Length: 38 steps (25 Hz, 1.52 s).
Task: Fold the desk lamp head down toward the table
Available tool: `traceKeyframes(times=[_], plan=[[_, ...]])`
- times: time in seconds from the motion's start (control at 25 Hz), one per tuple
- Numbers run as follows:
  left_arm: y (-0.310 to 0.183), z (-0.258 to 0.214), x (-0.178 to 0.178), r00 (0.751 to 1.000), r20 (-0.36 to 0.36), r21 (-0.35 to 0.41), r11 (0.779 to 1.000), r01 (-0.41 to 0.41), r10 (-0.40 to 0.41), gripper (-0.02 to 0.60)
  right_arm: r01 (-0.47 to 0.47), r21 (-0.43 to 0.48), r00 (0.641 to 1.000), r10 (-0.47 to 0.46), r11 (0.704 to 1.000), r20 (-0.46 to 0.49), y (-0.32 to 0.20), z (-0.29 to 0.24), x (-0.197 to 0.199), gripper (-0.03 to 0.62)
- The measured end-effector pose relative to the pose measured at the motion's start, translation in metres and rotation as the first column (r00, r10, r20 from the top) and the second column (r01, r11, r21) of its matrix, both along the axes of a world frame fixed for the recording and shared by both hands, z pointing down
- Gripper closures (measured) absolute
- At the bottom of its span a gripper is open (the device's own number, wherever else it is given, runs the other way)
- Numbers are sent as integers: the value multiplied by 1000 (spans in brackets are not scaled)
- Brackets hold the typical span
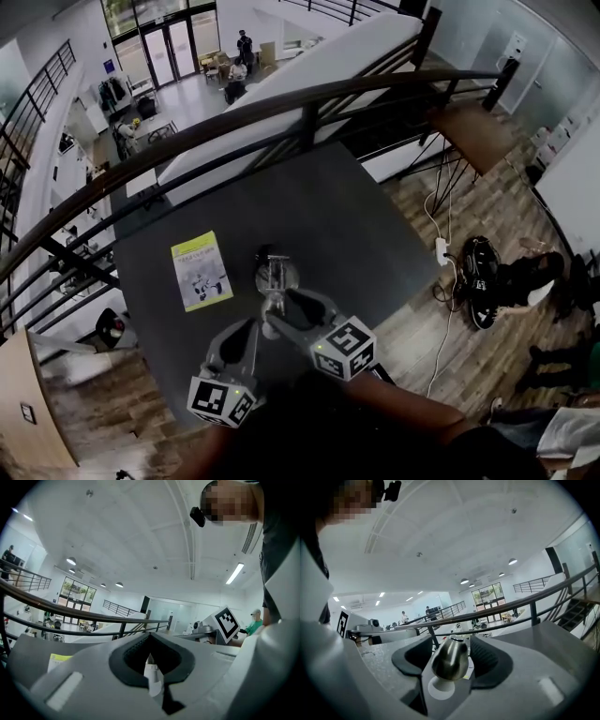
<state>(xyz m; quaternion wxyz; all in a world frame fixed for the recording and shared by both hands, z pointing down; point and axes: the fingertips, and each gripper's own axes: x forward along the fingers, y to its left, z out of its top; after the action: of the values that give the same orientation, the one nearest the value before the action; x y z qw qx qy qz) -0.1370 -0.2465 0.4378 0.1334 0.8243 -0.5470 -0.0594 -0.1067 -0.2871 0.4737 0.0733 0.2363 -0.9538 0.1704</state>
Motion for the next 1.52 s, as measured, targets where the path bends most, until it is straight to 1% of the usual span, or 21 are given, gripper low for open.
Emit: traceKeyframes(times=[0.2,0.44,0.8,1.0,1.28,1.52], plan=[[-6,7,-5,1000,-2,-13,1000,9,-9,580,41,-27,999,-41,999,-20,-3,13,-9,355],[-7,7,-6,1000,-4,-18,1000,-2,2,580,37,-25,999,-38,999,-37,-2,16,-10,358],[5,6,-8,999,-2,-10,999,-41,41,580,15,6,985,-14,1000,-173,19,55,-8,373],[16,7,-15,998,3,-13,998,-56,56,580,5,16,975,-1,1000,-223,32,73,-13,381],[29,11,-25,997,5,-20,997,-71,71,580,-8,41,948,21,999,-317,41,111,-16,384],[42,10,-30,996,27,-10,996,-88,88,580,-42,14,929,44,999,-366,43,143,-18,387]])
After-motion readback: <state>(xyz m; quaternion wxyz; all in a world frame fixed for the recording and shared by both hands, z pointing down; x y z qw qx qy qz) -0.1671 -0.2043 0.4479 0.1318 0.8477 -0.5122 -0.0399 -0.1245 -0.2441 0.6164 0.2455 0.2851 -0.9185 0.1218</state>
